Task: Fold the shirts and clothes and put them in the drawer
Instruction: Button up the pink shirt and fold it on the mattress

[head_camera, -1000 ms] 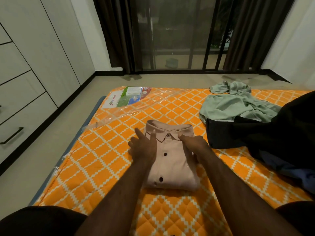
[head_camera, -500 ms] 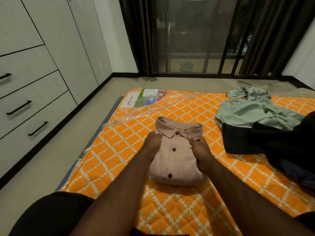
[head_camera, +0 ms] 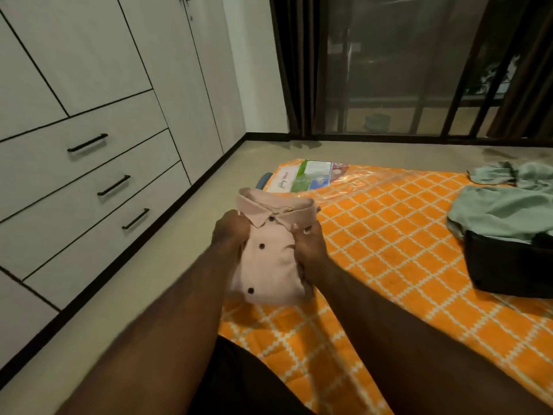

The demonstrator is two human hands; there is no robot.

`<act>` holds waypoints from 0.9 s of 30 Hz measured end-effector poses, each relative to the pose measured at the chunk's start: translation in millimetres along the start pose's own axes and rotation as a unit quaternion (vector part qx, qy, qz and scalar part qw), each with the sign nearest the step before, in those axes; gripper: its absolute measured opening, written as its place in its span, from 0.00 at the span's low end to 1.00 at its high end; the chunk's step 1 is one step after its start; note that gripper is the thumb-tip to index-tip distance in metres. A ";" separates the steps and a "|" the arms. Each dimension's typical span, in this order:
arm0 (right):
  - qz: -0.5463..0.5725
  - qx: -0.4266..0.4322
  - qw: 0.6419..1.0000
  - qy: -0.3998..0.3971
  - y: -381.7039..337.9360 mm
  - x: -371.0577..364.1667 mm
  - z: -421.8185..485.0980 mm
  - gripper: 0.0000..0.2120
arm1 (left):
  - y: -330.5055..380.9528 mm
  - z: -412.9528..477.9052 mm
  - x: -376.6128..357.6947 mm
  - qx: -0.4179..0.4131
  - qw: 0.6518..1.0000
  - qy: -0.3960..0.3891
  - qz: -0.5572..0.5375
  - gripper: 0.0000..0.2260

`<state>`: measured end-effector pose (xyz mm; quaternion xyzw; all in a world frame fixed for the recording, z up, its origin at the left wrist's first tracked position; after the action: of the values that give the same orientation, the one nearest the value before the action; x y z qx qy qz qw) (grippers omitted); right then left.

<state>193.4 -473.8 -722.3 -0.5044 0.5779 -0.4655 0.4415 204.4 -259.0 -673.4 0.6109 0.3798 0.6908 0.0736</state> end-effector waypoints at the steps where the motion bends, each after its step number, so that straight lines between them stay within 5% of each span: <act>1: 0.001 -0.002 1.000 -0.003 -1.2 -11.9 -3.1 0.23 | -9.8 1.7 7.0 0.005 1.000 0.010 0.015 0.17; 5: 0.025 -0.066 0.997 -0.009 39.8 -42.3 -5.1 0.26 | -36.3 1.8 9.5 0.005 0.999 -0.007 0.054 0.17; 9: 0.020 -0.113 0.993 -0.020 109.0 -33.6 26.8 0.43 | -68.7 0.9 -28.3 0.016 0.988 -0.113 0.099 0.22; 14: -0.010 -0.177 0.983 -0.049 74.5 -15.5 8.2 0.34 | -57.7 -13.6 -22.7 0.057 0.988 -0.060 0.134 0.20; 17: -0.032 -0.183 0.980 -0.075 52.5 1.0 -1.0 0.19 | -41.1 -25.6 -7.3 0.080 0.984 0.041 0.156 0.19; 22: -0.002 -0.174 0.979 -0.101 11.6 53.6 -17.4 0.18 | 50.5 -48.6 13.5 -0.128 0.977 0.171 0.026 0.21; 24: 0.043 -0.176 0.979 -0.094 -5.8 85.2 -25.7 0.24 | 91.6 -65.1 7.7 -0.201 0.968 0.137 -0.068 0.21; 27: 0.106 -0.167 0.977 -0.082 -30.2 135.4 -41.4 0.30 | 135.8 -98.6 -24.1 -0.197 0.953 0.025 -0.228 0.17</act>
<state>144.2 -606.3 -690.9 -0.5435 0.6596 -0.2695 0.4437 170.7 -410.6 -605.5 0.4640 0.3668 0.7315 0.3392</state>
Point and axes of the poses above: each hand's wrist, its own z-axis towards the middle knuckle, its own x-axis out of the back of the hand, y = z × x, the point moved 7 cm from there along z, towards the middle knuckle, and after that the axes turned 6 degrees about -x, right-handed, at the moved point
